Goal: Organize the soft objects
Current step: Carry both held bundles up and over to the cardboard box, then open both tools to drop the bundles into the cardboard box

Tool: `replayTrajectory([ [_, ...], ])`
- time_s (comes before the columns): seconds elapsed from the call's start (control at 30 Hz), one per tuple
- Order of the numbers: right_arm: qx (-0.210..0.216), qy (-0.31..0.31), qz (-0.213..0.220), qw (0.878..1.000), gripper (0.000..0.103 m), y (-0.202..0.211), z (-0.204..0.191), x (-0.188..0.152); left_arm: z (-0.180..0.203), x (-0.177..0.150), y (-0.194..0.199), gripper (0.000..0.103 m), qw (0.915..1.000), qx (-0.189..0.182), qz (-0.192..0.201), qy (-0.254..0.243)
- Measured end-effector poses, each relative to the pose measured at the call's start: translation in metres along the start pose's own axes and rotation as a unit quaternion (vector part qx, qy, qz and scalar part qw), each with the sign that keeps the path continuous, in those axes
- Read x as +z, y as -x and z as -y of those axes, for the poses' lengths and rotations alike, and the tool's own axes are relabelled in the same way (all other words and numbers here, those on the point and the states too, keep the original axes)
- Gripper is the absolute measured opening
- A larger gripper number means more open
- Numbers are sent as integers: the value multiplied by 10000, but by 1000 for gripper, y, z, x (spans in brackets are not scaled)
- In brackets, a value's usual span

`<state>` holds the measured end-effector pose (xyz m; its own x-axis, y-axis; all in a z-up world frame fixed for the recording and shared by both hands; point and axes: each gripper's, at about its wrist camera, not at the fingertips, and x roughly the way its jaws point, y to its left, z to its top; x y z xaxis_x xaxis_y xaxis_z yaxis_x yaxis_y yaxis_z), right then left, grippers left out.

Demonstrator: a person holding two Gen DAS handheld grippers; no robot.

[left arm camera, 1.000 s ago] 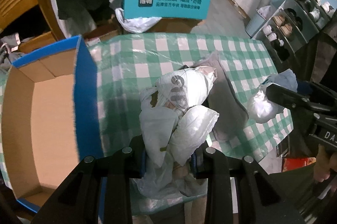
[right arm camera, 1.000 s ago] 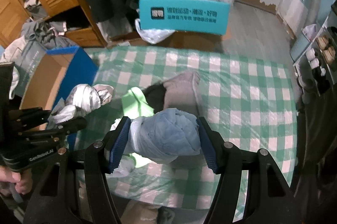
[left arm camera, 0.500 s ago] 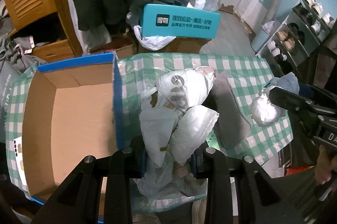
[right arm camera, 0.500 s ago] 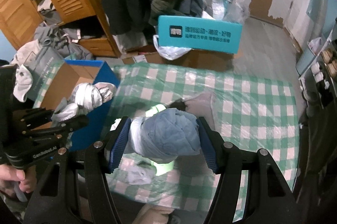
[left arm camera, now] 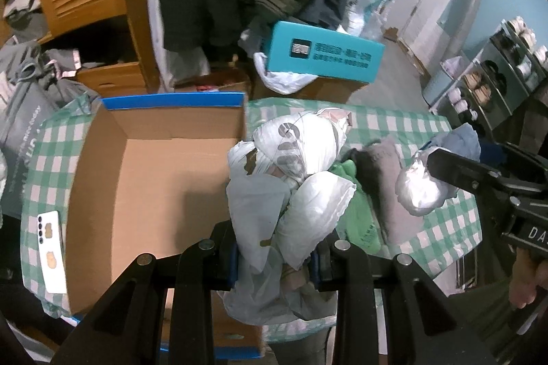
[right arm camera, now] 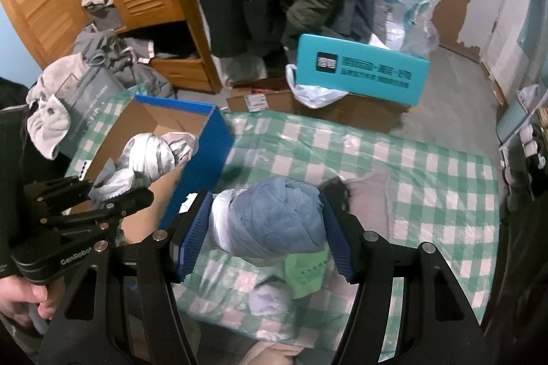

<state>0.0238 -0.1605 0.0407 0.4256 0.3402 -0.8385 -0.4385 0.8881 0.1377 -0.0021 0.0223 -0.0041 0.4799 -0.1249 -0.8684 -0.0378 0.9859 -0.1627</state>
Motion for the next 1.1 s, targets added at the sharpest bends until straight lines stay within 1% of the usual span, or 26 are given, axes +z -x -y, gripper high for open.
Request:
replayTrajectory([
  [0.4, 261, 357, -137, 9989, 64, -28, -62, 21, -54, -5, 7, 31, 9988, 271, 89, 396],
  [0.57, 374, 502, -254, 9977, 64, -44, -86, 27, -81, -12, 8, 31, 9975, 380, 85, 587],
  [0.87, 490, 812, -531, 9941, 64, -75, -127, 33, -113, -24, -1, 31, 9952, 532, -46, 816],
  [1.1, 564, 906, -706, 9918, 64, -95, -146, 34, -131, -31, -9, 31, 9936, 612, -164, 940],
])
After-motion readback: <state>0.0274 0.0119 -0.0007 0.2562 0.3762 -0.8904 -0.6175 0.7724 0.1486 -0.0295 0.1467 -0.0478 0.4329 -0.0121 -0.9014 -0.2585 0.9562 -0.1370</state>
